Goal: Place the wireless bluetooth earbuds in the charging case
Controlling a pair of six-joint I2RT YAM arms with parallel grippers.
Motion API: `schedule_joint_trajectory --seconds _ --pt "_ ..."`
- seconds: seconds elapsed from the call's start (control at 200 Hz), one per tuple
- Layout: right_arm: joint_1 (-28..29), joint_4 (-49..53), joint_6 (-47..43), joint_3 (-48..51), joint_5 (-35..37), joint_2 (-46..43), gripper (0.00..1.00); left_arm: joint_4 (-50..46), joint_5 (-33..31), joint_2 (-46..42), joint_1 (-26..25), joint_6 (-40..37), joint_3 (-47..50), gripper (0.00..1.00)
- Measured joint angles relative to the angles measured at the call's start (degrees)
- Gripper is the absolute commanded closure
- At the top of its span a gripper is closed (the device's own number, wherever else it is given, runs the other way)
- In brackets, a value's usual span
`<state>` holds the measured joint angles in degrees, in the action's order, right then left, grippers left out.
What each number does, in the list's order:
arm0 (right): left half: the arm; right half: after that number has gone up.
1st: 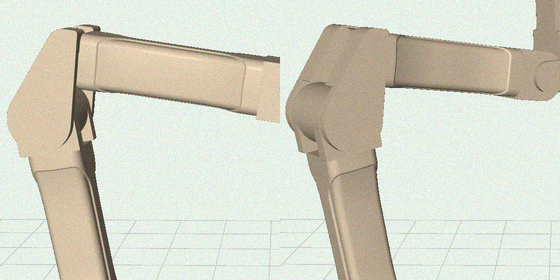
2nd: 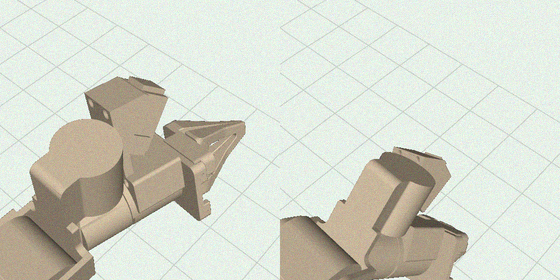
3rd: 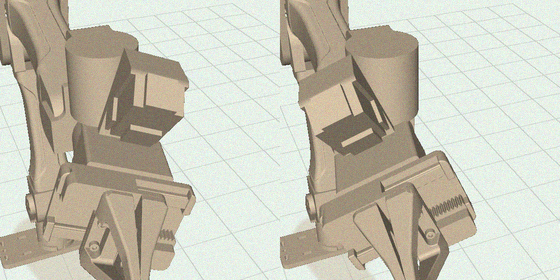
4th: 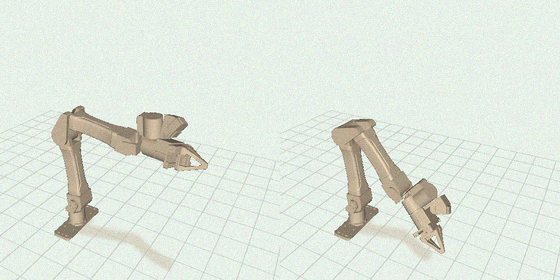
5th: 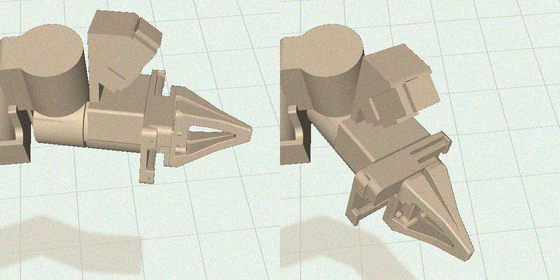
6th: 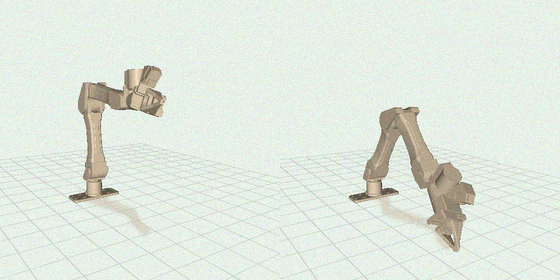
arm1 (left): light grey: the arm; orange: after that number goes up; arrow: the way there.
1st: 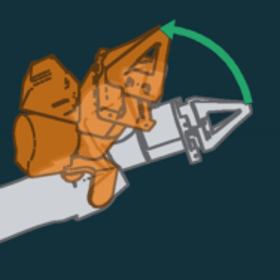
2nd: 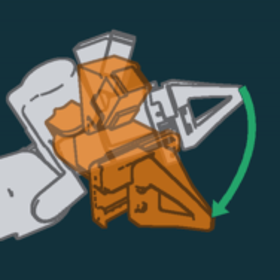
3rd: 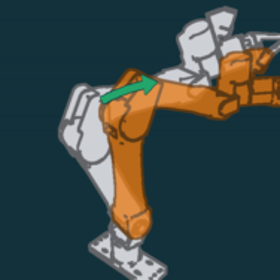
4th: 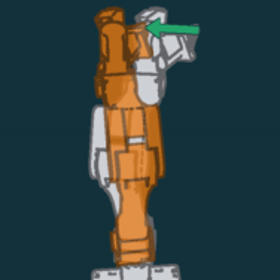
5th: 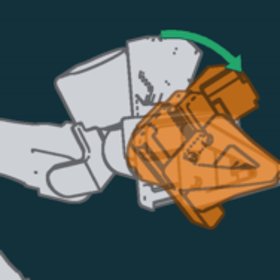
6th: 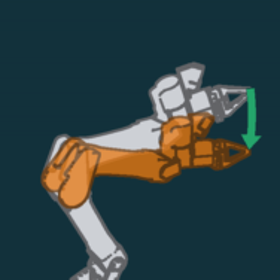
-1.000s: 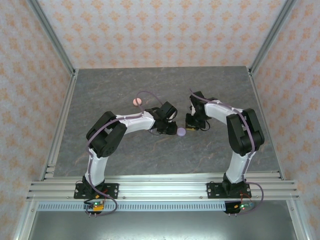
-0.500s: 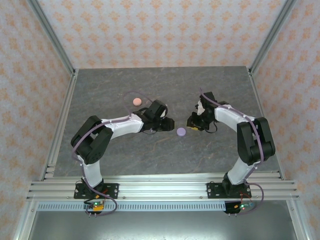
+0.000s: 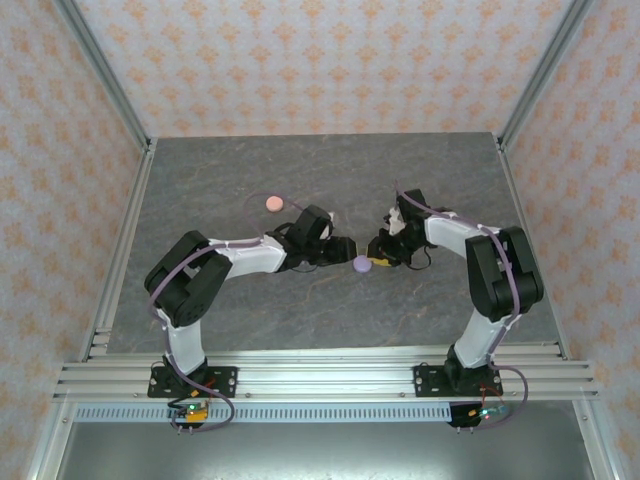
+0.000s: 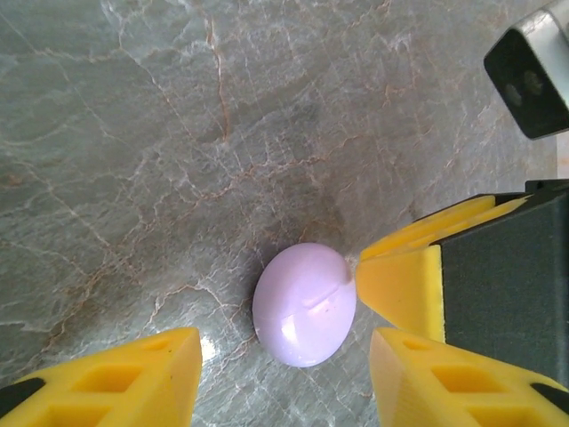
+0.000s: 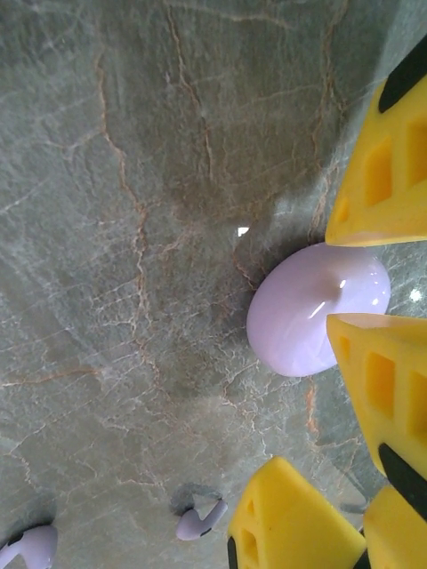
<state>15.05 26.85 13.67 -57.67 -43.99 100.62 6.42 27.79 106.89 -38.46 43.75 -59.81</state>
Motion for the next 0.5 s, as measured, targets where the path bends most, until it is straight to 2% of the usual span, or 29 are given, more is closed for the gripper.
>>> schedule_joint_trajectory --seconds 0.496 --pt "0.0 -2.91 0.72 1.62 -0.79 0.28 0.78 1.88 0.46 3.56 -1.86 1.51 -0.02 0.47"
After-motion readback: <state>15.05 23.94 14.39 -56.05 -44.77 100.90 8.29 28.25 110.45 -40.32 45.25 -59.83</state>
